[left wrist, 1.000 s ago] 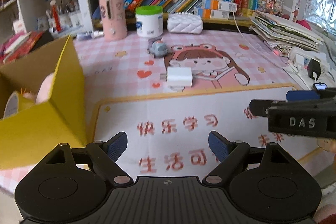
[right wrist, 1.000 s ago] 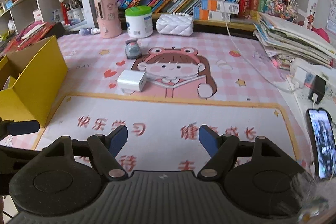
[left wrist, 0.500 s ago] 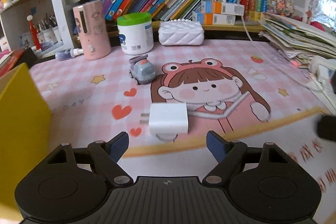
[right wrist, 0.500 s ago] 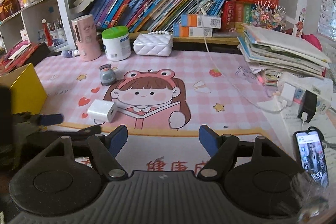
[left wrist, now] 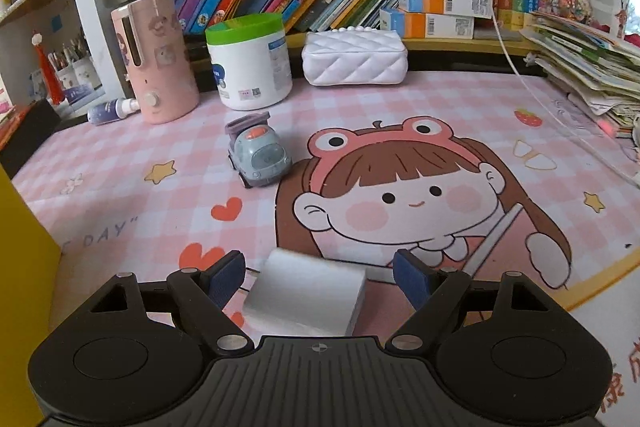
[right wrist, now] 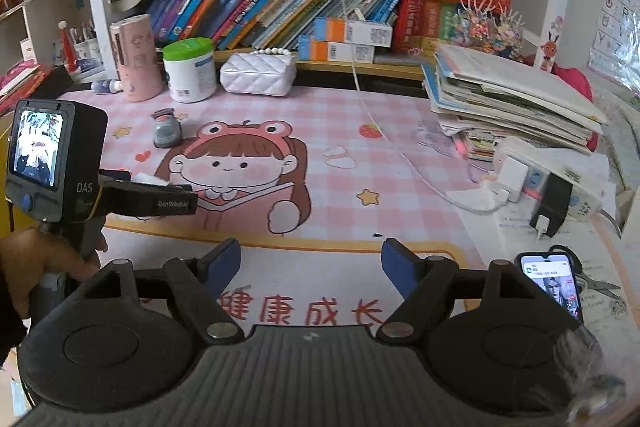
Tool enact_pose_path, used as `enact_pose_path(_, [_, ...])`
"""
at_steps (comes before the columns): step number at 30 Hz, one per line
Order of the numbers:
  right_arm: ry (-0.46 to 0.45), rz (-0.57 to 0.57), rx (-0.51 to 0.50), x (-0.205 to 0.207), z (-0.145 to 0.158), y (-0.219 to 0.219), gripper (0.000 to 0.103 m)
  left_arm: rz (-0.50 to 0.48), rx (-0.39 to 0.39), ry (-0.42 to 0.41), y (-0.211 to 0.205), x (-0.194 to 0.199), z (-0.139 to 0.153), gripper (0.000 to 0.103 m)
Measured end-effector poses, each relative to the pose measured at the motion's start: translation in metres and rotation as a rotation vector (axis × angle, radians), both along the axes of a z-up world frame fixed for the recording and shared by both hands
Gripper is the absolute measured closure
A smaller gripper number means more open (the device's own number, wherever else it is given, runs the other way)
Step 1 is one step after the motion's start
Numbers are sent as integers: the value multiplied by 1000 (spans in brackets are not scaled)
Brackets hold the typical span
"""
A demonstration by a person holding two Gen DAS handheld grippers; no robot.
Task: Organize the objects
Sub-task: 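Lower the left tool onto the white charger to grasp it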
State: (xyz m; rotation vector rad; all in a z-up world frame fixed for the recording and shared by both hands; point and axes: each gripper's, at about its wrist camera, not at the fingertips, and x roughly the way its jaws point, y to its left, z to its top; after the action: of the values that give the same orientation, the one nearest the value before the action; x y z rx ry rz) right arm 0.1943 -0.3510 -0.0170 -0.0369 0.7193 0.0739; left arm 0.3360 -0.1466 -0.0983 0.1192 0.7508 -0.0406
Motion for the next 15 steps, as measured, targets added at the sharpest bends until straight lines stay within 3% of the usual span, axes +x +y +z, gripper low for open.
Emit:
enact_pose_path(5, [10,8,-2,3,-1,-2,27,26,-32,21,9,9,-5,23])
enact_pose_path(9, [9,27,-4,4,-1,1,27,20,-52,20,14,9,-4,37])
enact_pose_path(15, [5,47,0,8,-1,4,27,16,-50,-2,14,-6,12,38])
